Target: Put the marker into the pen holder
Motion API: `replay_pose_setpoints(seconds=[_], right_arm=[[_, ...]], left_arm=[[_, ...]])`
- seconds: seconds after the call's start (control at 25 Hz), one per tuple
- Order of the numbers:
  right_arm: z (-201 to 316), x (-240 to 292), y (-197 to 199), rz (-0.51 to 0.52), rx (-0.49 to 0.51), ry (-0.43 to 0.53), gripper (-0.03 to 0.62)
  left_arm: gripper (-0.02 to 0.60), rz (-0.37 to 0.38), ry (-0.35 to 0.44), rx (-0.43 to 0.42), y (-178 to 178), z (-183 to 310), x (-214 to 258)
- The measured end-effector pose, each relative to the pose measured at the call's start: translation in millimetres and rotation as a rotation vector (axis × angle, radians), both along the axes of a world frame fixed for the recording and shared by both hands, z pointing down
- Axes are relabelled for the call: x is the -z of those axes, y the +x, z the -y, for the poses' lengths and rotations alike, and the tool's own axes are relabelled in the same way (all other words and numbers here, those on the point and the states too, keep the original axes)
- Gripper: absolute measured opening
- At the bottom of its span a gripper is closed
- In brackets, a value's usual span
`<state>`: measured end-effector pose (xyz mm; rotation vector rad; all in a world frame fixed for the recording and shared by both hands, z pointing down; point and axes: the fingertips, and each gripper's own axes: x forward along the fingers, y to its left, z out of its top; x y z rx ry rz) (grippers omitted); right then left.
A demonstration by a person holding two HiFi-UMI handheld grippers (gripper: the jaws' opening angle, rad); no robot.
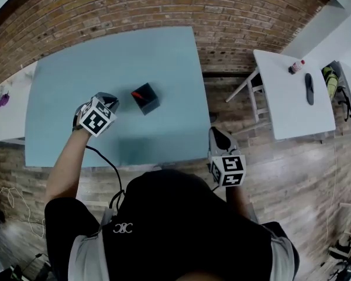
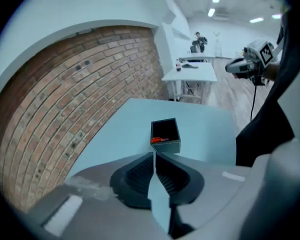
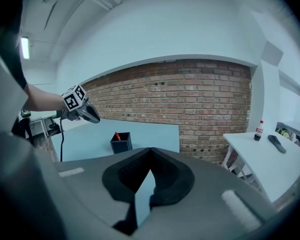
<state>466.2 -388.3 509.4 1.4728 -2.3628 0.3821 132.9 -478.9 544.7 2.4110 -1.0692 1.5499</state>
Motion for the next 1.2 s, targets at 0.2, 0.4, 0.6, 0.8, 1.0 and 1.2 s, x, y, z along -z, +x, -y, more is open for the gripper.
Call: replay_pose_setpoints(seconds=[0.2, 0.4, 0.6, 0.8, 1.0, 1.2], right_arm=[[7, 1, -24, -0.026, 0.104, 0.011, 0.005], [14, 5, -51, -0.046, 0.196, 0.028, 0.005], [13, 17, -75, -0.015, 0.265, 0.075, 0.005], [7, 10, -82, 0.016, 0.256, 0.056, 0.005], [-3, -8, -84, 0.023, 0.238, -0.027, 0.003], [-10, -9, -82, 0.054, 0.217, -0.047, 0.003]], left_arm=[[0.003, -0.16, 0.099, 0.078, -7, -41, 4], [0.003, -0.416, 0.239, 0.08, 13, -89, 22], [0.003, -0.6, 0.307, 0.088, 38, -146, 43], [0.003, -0.767, 0.289, 0.187, 55, -179, 54], [0.003, -0.768, 0.304, 0.169, 61, -189, 59], [0.003, -0.744, 0.352, 0.195, 47, -189, 65]])
